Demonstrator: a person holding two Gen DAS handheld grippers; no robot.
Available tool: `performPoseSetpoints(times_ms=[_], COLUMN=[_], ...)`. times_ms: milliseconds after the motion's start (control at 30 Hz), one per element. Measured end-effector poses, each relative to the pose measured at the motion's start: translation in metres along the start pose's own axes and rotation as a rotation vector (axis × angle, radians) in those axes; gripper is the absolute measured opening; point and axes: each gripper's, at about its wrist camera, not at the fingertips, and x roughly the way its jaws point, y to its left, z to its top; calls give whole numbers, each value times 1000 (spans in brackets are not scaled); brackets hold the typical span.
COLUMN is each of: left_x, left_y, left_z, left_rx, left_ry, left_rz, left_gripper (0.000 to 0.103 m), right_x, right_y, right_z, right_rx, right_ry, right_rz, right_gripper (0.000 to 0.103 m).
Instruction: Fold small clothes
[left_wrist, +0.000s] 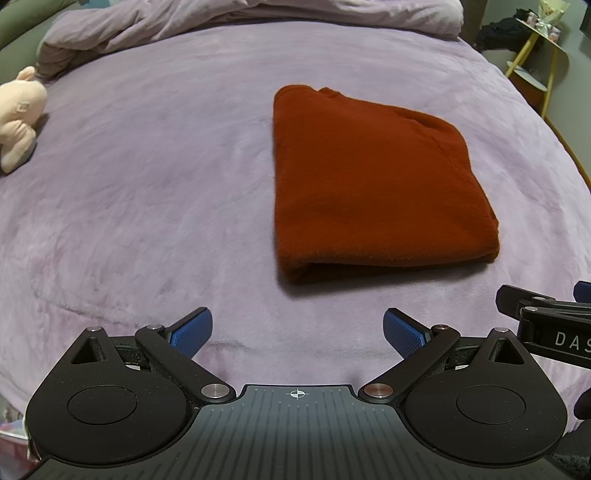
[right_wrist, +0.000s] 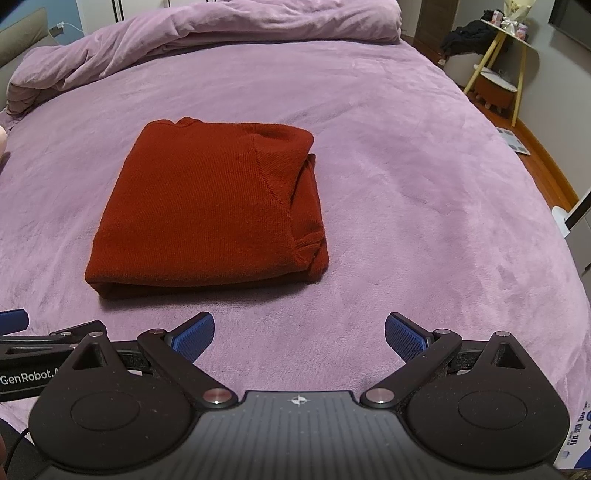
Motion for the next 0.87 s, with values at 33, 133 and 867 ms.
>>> performPoseSetpoints(times_ms=[33, 133, 867], left_x=[0, -1, 1], left_y=[0, 0, -9], left_z=[0, 1, 0], left_rx=[1, -2, 64], left_ry=[0, -10, -3], left_rz=[-5, -15, 2], left_gripper=[102, 102, 102], right_x=[0, 0, 2], right_y=[0, 0, -4], right_z=[0, 0, 4], right_rx=[0, 0, 13], right_ry=[0, 0, 2], right_rz=[0, 1, -1], right_gripper=[99, 99, 99])
